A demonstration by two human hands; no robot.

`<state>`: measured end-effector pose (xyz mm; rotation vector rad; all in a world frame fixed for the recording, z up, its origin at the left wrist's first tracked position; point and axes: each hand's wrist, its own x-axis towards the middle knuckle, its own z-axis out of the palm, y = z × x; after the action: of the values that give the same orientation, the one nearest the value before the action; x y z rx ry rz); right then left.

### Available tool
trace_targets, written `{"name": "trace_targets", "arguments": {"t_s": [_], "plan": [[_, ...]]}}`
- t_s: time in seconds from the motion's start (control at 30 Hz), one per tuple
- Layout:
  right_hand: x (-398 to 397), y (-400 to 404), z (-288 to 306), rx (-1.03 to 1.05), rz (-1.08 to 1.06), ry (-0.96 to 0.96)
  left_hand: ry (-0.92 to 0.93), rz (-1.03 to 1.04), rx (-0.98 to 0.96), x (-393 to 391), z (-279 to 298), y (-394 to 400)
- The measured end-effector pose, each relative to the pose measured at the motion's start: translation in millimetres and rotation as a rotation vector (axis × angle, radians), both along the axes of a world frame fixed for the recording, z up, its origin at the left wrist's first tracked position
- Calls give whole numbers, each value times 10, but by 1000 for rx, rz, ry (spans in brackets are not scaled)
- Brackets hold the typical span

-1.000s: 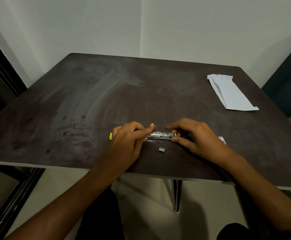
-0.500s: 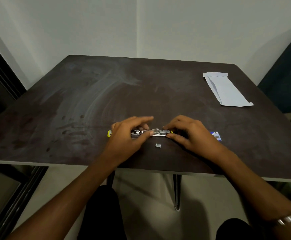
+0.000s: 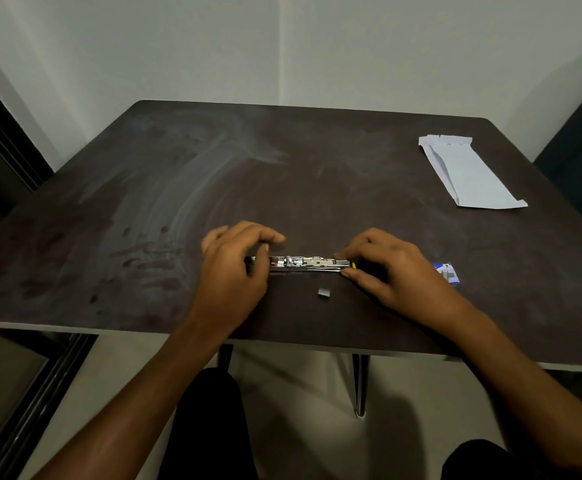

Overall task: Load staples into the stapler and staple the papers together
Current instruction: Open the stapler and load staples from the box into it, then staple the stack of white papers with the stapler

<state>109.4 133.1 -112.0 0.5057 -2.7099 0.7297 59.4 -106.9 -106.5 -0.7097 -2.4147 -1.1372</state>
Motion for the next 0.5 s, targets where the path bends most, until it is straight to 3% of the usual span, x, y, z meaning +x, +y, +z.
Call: {"name": "trace_targets", "arguments": {"t_s": [0.07, 0.13, 0.2, 0.3, 0.5], "plan": [[3, 5, -9, -3, -3, -1, -24, 166, -6, -1, -9, -64], [-1, 6, -18, -2, -13, 0, -172, 239, -35, -9, -42, -145], [-12, 2, -22, 7, -35, -5, -276, 212, -87, -23, -67, -221], [-34, -6, 0, 16, -58, -31, -286, 93, -126, -36, -40, -280], [-87, 1, 155, -18, -70, -154, -321, -63, 53, -60, -43, -330]]}}
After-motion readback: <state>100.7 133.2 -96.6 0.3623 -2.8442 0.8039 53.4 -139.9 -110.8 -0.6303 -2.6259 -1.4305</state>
